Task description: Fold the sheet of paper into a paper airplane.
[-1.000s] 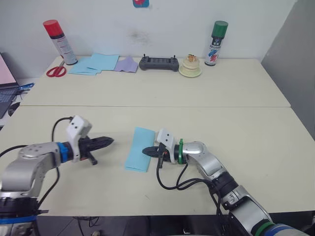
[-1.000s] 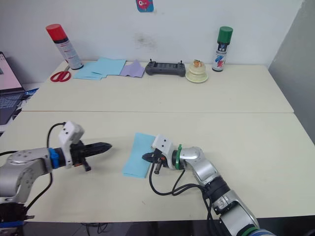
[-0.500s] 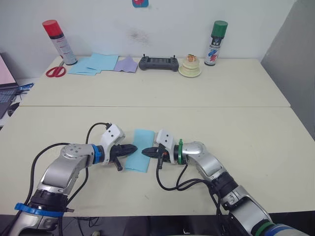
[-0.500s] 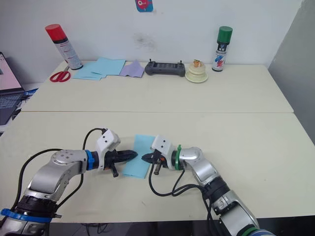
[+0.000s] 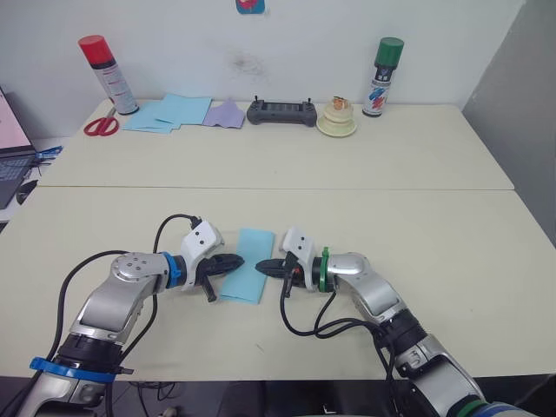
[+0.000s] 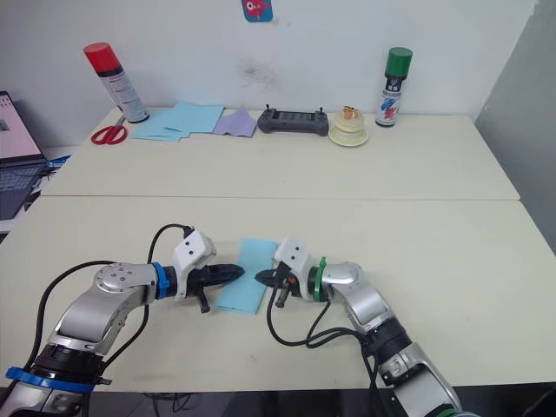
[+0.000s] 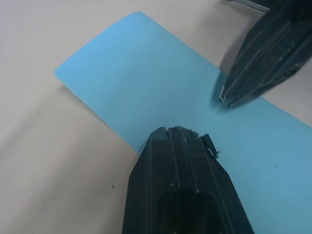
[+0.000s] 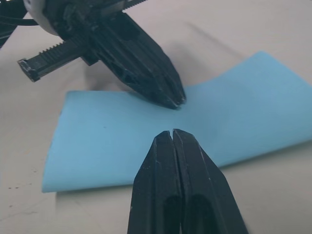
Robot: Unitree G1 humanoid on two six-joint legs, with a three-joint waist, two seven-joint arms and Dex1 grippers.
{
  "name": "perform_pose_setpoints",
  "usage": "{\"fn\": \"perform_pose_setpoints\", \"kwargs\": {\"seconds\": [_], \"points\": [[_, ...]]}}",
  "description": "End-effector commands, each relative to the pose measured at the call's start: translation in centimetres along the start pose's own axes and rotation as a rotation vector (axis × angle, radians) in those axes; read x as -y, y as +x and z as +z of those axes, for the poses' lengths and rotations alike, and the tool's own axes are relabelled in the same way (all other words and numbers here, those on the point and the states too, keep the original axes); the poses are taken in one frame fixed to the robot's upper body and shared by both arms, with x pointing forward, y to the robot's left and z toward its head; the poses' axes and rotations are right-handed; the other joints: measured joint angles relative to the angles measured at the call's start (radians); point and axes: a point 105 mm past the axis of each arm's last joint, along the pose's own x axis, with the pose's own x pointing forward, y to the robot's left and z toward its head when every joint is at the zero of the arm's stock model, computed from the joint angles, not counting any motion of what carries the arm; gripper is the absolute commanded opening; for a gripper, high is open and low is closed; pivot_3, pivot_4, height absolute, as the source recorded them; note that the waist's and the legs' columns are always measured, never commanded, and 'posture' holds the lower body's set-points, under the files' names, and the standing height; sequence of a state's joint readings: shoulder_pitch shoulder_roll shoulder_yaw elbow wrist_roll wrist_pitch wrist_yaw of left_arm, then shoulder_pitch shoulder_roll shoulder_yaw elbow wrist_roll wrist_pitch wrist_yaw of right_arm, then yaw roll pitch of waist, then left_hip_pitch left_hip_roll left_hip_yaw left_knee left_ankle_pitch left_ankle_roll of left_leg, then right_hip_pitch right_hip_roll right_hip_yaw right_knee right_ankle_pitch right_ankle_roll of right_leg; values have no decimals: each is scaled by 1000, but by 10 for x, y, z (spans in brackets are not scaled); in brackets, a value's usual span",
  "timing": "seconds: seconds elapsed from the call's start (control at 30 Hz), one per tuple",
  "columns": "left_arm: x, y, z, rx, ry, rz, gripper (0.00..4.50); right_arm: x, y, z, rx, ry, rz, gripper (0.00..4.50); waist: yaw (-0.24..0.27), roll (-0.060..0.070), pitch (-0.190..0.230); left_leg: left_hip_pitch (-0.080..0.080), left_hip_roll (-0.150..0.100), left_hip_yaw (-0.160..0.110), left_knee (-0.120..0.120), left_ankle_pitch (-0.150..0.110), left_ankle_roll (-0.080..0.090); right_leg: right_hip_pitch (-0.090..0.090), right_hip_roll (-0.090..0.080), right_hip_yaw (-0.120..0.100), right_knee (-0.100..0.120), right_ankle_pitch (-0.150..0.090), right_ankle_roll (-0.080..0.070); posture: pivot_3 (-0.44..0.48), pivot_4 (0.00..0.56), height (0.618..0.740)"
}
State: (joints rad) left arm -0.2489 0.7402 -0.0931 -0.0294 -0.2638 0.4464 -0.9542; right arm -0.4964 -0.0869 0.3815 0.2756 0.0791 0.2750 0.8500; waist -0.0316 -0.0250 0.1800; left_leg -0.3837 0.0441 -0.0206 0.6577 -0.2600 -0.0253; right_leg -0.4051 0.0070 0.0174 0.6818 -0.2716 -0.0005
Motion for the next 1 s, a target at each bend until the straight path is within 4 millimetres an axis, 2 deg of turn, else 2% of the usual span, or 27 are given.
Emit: {"fn": "perform_pose_setpoints", "kwargs": {"seconds": [0.03,0.2,0.37,0.73,0.9,1.0], "points": [[5,3,-19,-74,-23,-22,0,9,1,1,12,-4,-58,24,0,0,0,0,0,0,0,0,0,0,0,0,0,0,0,0,150,740],[12,3,-29,-124,39,-64,0,35,-3,-5,21,47,-210,24,0,0,-1,1,0,0,0,0,0,1,0,0,0,1,-1,0,150,740],[10,1,-36,-143,52,-61,0,43,-6,-12,-11,43,-250,24,0,0,-2,2,1,1,0,0,0,1,0,1,0,1,-1,0,150,740],[5,2,-32,-130,51,-58,0,70,-15,-27,-105,25,-418,24,-1,1,-12,2,1,4,0,0,0,1,1,1,0,1,-1,0,150,740],[4,5,-29,-120,45,-59,0,75,-18,-24,-83,19,-441,24,-1,2,-15,2,1,5,0,0,0,1,1,1,0,1,-2,0,150,740],[4,6,-28,-116,44,-59,0,73,-18,-5,33,9,-426,24,1,2,-15,2,0,5,0,0,0,1,1,1,0,1,-2,0,150,740]]}}
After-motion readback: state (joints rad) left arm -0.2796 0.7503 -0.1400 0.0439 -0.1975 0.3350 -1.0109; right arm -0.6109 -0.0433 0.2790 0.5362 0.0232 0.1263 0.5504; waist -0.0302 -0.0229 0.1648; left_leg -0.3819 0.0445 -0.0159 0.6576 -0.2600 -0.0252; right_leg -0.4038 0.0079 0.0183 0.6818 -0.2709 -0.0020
